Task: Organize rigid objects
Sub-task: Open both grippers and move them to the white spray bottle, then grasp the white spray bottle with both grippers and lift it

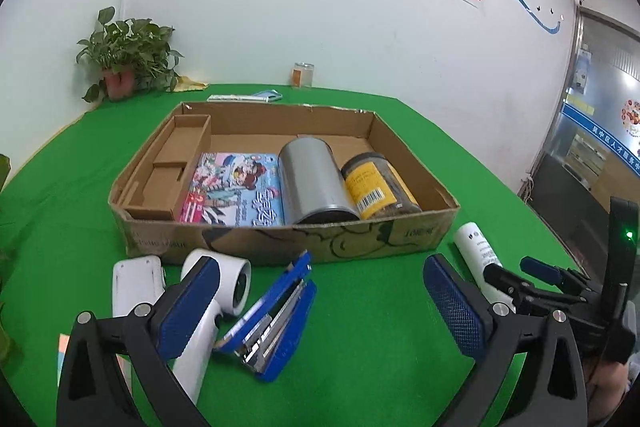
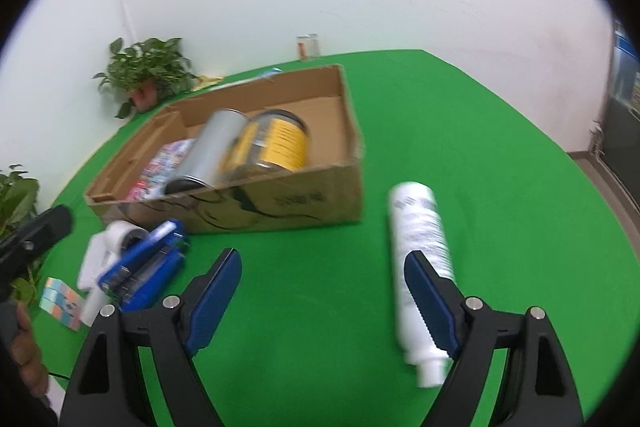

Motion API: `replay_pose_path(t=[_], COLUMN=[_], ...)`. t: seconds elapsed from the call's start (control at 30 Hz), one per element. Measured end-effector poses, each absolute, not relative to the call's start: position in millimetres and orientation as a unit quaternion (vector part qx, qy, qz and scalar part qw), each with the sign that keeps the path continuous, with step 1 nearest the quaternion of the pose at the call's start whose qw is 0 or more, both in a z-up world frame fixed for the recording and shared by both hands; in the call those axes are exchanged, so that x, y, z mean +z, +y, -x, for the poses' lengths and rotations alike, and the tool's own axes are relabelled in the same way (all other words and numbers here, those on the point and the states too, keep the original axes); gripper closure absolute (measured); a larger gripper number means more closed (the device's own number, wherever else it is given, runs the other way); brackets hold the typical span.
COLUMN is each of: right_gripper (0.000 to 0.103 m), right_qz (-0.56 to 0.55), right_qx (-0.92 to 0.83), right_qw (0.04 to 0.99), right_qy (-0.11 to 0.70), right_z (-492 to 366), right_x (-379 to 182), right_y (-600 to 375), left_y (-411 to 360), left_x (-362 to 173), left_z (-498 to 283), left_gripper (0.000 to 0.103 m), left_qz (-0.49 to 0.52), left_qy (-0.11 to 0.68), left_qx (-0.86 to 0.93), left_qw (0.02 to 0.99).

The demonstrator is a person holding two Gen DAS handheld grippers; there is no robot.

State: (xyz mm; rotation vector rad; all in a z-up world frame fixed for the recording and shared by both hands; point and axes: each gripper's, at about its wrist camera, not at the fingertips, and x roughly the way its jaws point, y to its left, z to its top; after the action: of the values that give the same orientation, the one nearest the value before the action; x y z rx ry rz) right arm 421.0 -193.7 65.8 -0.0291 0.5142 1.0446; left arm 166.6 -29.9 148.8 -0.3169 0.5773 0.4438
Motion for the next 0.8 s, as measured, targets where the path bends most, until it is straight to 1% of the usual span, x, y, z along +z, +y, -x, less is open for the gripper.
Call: replay_pose_path(t=[0.13,0.17,0.23,0.27,0.3,0.33,0.37,0.57,0.7,0.8], right_gripper=[0.021,0.021,0.024,0.032,0.044,0.051,0.066,0.066,0.066,0.066], right_qz=[0.022,0.013,0.003,0.005,0.004,0.005,0.009,0.090,0.184,0.227], right_qx=[0.433,0.424,0.426,0.427,0.448,0.466,0.479,0.490,0.483,0.473], right_qw=[0.860,0.860,0.846,0.842,0.830,0.821,0.815,0.813,0.819,0.821], right_qy=[0.269,0.283,0.321,0.329,0.332,0.329,0.328,0.301,0.247,0.225], right_z=[-459,-471,-492,-496,-499,-497,-494,-460,-428,-412], right_x=[45,40,27,23,20,19,21,25,18,15], right_y=[-213,-218,-221,-220,-218,-216,-213,-209,-221,-224], left_y=[-36,-37,-38,-40,-40,-40,-41,-40,-41,-43], left_x=[138,135,132,130,130,131,130,125,117,111], left_z=[-162,-161,-161,-161,-162,-162,-162,-163,-169,-175], left_gripper=[0.000,0.000,0.000,0.000,0.000,0.000,0.000,0.000,0.000,0.000], left_qz=[0.158,0.161,0.170,0.174,0.175,0.174,0.173,0.189,0.203,0.224], left_qy=[0.292,0.295,0.299,0.300,0.302,0.304,0.306,0.317,0.336,0.345], left_qx=[0.204,0.200,0.190,0.185,0.182,0.179,0.176,0.151,0.128,0.097], left_qw=[0.921,0.920,0.920,0.920,0.919,0.919,0.919,0.917,0.911,0.906])
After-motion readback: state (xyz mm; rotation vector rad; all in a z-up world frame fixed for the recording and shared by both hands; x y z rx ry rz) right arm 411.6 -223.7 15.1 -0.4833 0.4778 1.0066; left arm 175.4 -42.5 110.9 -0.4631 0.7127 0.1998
